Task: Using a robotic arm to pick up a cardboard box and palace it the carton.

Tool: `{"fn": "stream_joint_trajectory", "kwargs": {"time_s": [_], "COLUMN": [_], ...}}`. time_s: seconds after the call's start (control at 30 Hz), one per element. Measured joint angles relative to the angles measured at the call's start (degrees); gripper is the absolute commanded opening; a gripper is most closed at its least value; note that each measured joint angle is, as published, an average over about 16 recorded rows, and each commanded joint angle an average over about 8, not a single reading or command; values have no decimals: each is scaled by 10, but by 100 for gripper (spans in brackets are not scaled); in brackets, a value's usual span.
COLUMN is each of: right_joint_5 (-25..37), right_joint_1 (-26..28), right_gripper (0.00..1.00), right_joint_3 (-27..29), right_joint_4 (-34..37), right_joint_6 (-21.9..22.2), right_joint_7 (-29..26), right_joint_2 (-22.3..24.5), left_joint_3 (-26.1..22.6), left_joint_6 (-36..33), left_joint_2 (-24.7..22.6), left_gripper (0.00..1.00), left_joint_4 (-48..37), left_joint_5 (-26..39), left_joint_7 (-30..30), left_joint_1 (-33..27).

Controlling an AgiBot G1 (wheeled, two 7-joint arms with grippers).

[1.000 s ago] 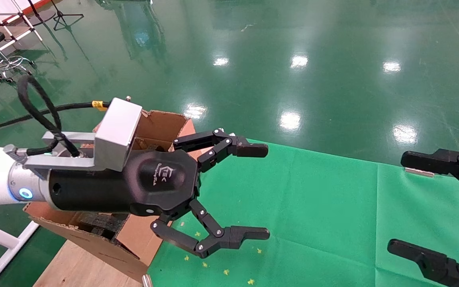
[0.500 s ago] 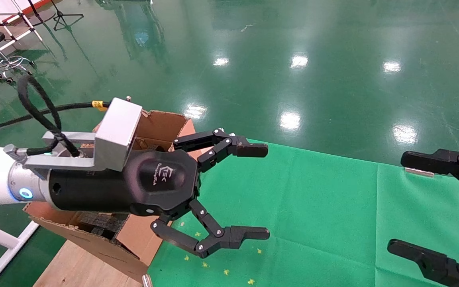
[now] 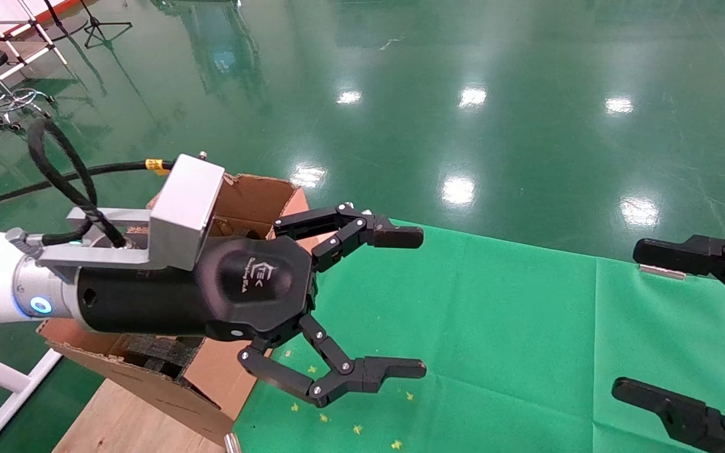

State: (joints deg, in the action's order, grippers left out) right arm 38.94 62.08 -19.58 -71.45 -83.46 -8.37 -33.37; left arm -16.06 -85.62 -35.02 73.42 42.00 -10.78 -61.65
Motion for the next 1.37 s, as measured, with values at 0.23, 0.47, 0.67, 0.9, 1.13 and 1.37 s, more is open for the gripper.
{"fn": "stream_joint_trajectory", "kwargs": {"time_s": [0.23,0.47,0.67,0.9,1.13,1.37], "right_joint_5": [0,0,0,0,0,0], "right_joint_1": [0,0,0,0,0,0], "right_gripper": [100,100,100,100,100,100], "right_joint_3": [0,0,0,0,0,0], "right_joint_4": [0,0,0,0,0,0], "right_joint_6": [0,0,0,0,0,0], "right_joint_7": [0,0,0,0,0,0], "right_joint_2": [0,0,0,0,0,0], "left_joint_3": [0,0,0,0,0,0], "left_joint_6": [0,0,0,0,0,0], "left_joint_2": [0,0,0,0,0,0], "left_gripper": [100,100,100,100,100,100], "left_joint_4": [0,0,0,0,0,0], "left_joint_5": [0,0,0,0,0,0], "left_joint_7": [0,0,0,0,0,0], "left_joint_1": [0,0,0,0,0,0]}}
